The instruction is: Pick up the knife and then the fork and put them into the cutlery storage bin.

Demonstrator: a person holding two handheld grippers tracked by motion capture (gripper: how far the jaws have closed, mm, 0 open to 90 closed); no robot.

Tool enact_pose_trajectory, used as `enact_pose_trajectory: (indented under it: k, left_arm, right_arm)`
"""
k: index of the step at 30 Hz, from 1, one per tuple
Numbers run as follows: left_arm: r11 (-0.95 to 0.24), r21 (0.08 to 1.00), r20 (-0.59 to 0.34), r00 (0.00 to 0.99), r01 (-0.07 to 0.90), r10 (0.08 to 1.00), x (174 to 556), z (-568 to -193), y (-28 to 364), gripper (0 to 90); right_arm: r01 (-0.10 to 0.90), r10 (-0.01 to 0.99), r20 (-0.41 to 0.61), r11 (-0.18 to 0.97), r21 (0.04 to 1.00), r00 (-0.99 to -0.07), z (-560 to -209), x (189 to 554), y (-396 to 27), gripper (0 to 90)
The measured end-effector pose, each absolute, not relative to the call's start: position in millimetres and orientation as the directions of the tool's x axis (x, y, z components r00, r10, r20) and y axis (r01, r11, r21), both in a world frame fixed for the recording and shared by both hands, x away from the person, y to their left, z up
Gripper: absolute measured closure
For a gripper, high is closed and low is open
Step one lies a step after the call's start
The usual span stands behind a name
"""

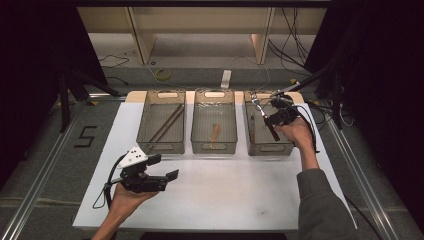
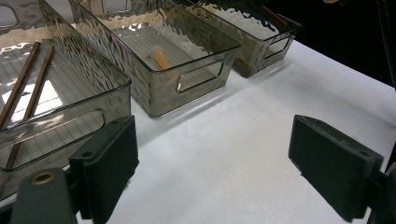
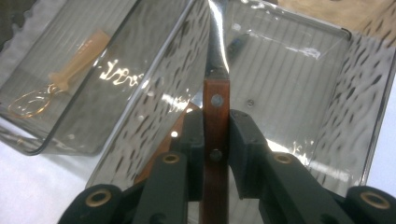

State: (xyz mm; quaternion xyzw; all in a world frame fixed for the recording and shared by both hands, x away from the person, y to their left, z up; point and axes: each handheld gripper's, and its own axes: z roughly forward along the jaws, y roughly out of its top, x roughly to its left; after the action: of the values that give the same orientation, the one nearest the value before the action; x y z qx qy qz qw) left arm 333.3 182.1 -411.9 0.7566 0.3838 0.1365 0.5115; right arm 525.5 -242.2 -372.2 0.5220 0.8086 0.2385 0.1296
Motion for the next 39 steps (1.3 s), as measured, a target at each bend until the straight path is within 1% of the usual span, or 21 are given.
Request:
enact_pose_trajectory:
  k: [6, 20, 21, 22, 23, 24, 28, 35, 39]
  left_arm:
    - [-0.18, 0.88, -0.185, 0.667, 0.44, 0.722, 333, -412, 182, 15.0]
    - [-0.175, 0.881, -0.189, 0.665, 0.44, 0.723, 333, -412, 182, 15.0]
    - [-0.174, 0.881, -0.189, 0.664, 0.441, 0.723, 333, -412, 182, 15.0]
    - [-0.176, 0.88, -0.189, 0.664, 0.442, 0.723, 333, -412, 182, 15.0]
    - [-0.176, 0.88, -0.189, 0.664, 0.441, 0.723, 333, -412, 182, 15.0]
    - [-0.176, 0.88, -0.188, 0.665, 0.44, 0.723, 333, -412, 182, 15.0]
    - [-0.18, 0.879, -0.186, 0.666, 0.441, 0.722, 333, -412, 182, 15.1]
    - [-0.17, 0.879, -0.194, 0.661, 0.444, 0.725, 333, -412, 182, 15.0]
    - [-0.173, 0.878, -0.191, 0.661, 0.445, 0.726, 333, -413, 183, 15.1]
  right_arm:
    - [0.793, 0.92, 0.041, 0.312, 0.523, -0.39, -376, 530, -242, 77.3]
    - [0.822, 0.932, 0.057, 0.286, 0.492, -0.358, -394, 536, -234, 76.1]
    - [0.824, 0.934, 0.066, 0.276, 0.495, -0.352, -395, 536, -234, 72.9]
    - [0.828, 0.932, 0.098, 0.257, 0.498, -0.349, -396, 537, -235, 62.5]
    - [0.836, 0.929, 0.136, 0.237, 0.494, -0.343, -397, 538, -236, 58.2]
    - [0.838, 0.927, 0.15, 0.23, 0.495, -0.343, -397, 538, -237, 56.7]
    - [0.82, 0.92, 0.153, 0.235, 0.522, -0.361, -389, 532, -237, 49.9]
    - [0.746, 0.887, 0.115, 0.299, 0.595, -0.448, -375, 508, -227, 43.7]
    - [0.723, 0.861, 0.152, 0.298, 0.623, -0.486, -372, 492, -223, 40.0]
